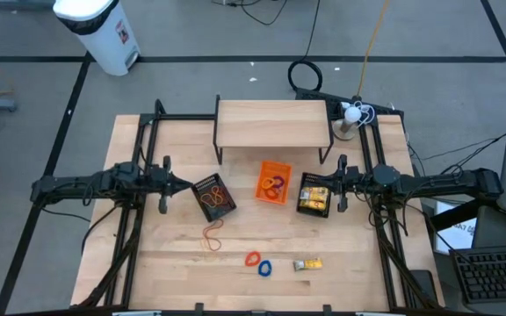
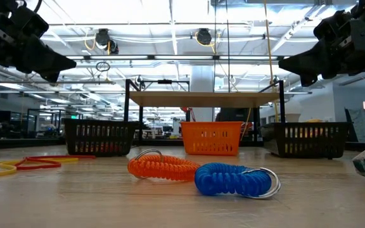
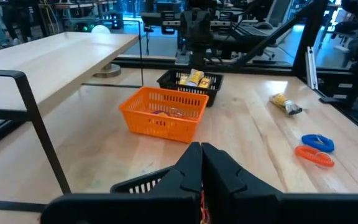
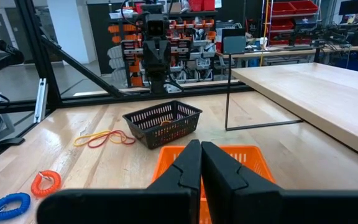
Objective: Pick & Place Office Desk Supplies
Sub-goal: Put the orange spring keychain into the orange bin
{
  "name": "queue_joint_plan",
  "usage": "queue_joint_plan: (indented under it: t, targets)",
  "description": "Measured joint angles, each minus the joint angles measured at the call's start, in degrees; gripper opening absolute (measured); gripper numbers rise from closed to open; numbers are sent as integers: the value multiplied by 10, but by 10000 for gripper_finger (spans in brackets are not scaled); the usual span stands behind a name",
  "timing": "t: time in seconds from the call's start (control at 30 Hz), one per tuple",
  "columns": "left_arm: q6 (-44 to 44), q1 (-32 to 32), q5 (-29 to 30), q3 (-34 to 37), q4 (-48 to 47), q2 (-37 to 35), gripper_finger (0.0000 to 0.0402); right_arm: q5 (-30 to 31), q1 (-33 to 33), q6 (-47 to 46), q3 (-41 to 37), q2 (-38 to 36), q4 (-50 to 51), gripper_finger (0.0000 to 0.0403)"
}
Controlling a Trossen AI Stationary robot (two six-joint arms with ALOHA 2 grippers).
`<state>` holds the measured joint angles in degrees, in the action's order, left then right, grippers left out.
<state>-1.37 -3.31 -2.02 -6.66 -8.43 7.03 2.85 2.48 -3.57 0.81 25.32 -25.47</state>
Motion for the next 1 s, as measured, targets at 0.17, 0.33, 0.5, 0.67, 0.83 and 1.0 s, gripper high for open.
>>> queue_joint_plan:
  t: [0.17,0.33,0.5,0.67,0.83,1.0]
  targets:
    - [-17,0,-3,0,12,0,11,0,0,2,0,0,0,4]
    - [-137,16,-39,-2,160,38,2,0,0,2,0,0,0,4]
    - [-138,75,32,-34,176,189,2,2,0,2,0,0,0,4]
    - [-127,136,57,-122,200,394,2,3,0,-1,0,0,0,4]
    - [-109,199,49,-256,203,596,11,2,0,-1,0,0,0,4]
    - [-133,224,49,-392,133,756,38,1,0,-2,0,0,1,4]
